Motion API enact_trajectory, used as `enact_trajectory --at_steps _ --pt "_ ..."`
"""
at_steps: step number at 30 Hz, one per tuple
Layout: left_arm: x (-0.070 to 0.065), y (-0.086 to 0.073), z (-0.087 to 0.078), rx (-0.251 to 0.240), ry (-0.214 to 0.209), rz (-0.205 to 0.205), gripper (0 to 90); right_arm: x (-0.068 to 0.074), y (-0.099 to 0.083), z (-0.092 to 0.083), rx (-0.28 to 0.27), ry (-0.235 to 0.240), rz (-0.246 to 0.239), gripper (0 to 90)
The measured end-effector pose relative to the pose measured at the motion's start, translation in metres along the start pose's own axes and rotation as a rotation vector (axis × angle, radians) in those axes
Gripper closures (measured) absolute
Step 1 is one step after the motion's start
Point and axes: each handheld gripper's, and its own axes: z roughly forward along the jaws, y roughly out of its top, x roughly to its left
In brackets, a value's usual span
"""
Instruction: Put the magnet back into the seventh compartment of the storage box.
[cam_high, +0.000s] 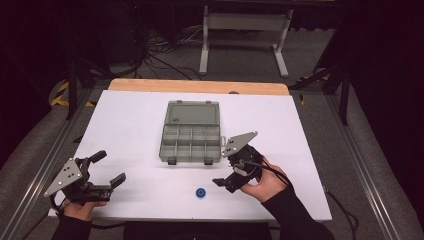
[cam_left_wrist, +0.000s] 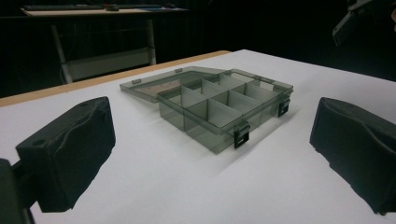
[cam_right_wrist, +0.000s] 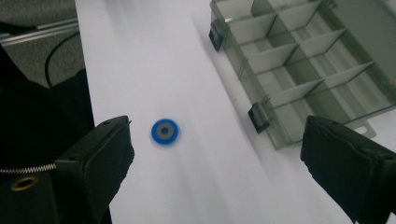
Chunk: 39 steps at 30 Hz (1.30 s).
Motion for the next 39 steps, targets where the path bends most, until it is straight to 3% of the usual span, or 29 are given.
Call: enact_trajectory --at_steps 14,27,39 --pt "0.0 0.0 0.001 0.001 -0.003 0.0 0.5 0.004 0.007 0.017 0.186 -0.022 -0.03 6.9" --pt "0.0 0.0 0.001 0.005 -0.003 -0.003 0.6 0.006 0.006 0.03 0.321 0.006 -0.029 6.7" --pt "0.0 0.0 0.001 0.007 -0.006 -0.001 0.6 0.01 0.006 0.046 0.306 0.037 -0.043 7.4"
